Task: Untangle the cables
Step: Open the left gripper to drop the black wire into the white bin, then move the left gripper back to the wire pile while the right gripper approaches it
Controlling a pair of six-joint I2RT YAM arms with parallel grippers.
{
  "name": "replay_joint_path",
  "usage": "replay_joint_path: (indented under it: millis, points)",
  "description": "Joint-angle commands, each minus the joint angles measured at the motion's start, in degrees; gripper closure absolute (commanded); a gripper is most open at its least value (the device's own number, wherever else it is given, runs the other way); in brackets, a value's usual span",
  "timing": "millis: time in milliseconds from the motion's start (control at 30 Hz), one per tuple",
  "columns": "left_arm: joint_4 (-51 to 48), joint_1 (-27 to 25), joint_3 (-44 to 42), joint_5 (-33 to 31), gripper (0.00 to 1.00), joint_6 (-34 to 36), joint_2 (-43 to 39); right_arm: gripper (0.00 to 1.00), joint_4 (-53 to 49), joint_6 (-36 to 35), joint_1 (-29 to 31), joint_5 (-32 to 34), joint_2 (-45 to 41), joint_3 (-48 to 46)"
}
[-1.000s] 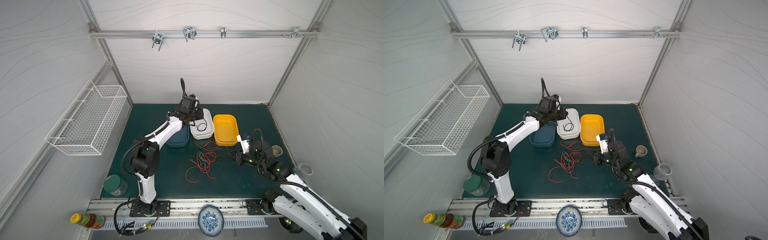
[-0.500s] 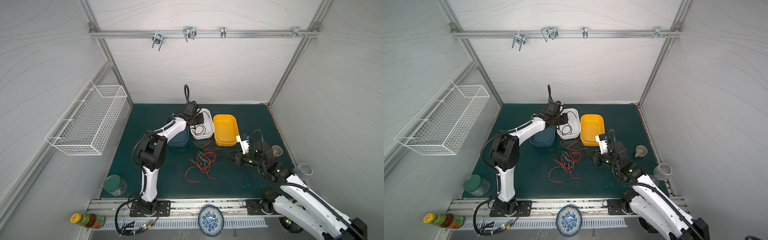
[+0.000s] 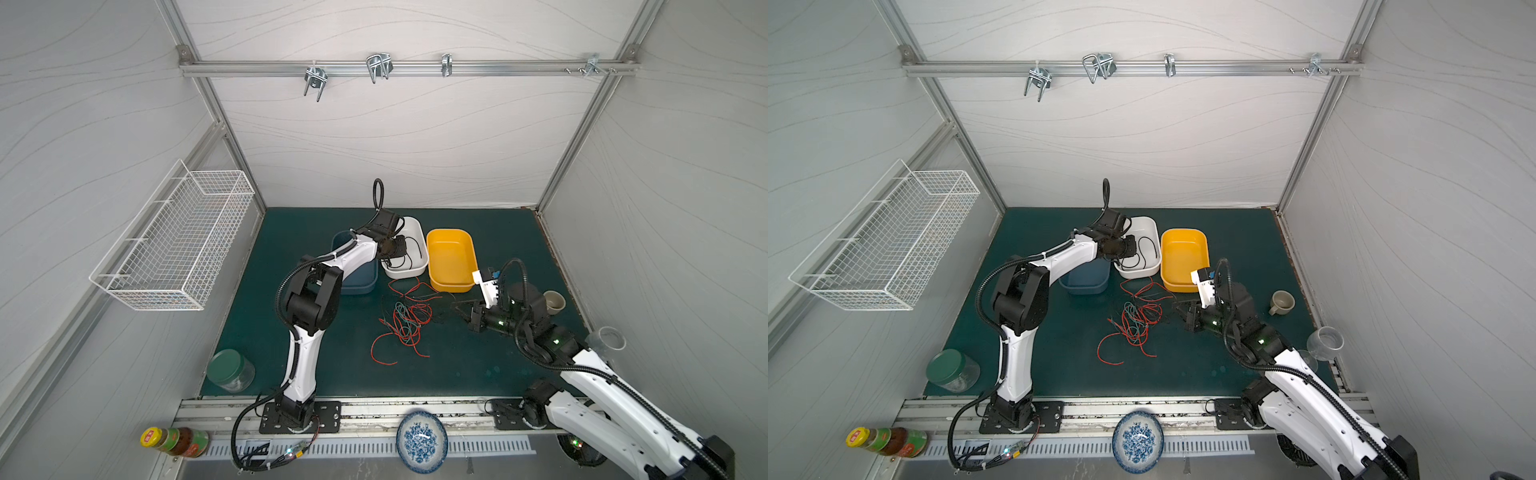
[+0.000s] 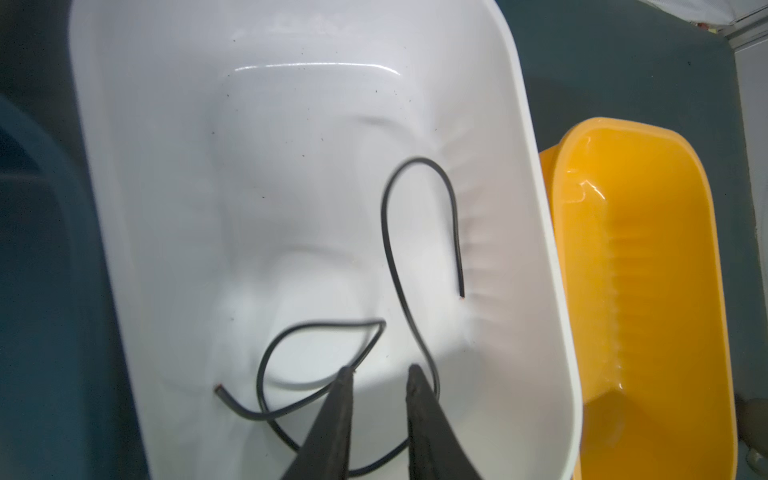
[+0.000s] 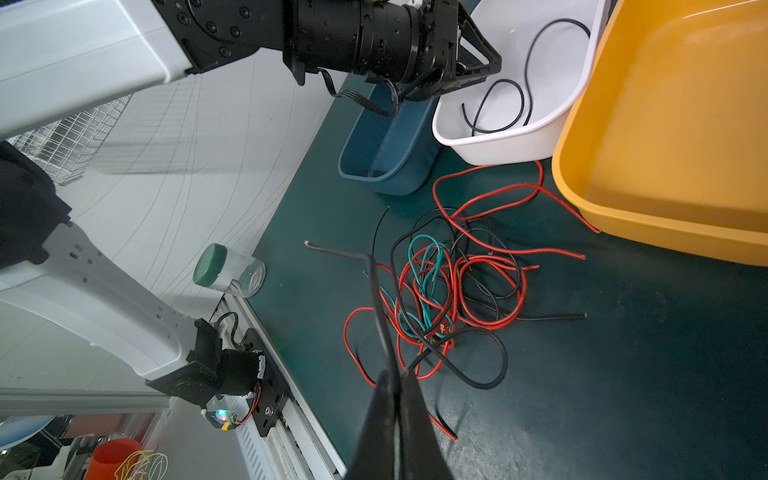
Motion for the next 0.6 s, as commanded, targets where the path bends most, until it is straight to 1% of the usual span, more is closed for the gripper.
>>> replay_joint_path:
  millis: [0,100,167,300,367,567]
  points:
    - [-1.39,0.5,3.63,-0.6,0.63,1.0,0.08,1.0,1.16,-0.62,0.43,0.06,-0.45,-0.05]
    - [-2.56,0.69,4.51,-0.6,0.53,1.44,-0.88,1.0,0.54,-0.73,0.44,0.34,-0.39,0.45]
    - [-3.23,0.95,4.67,-0.52,0.49,1.37,-2.1,1.0,-0.29,-0.77,0.42,1.2,-0.33,1.08]
    - [-4.66,1.13,3.9,0.0,0.45,1.15,-6.55,1.0,-3.53,-1.1,0.38,3.29,0.84,3.7]
    - [-5.62,1.13,1.68,-0.04,0.45,-0.61,-9.88,1.0,-4.62,-0.88,0.43,3.73,1.68,5.14]
    - [2.94,0.88,-20.34,1.15,0.44,-9.45,-27.01,1.0,-7.38,0.61,0.44,4.3,4.05,10.18]
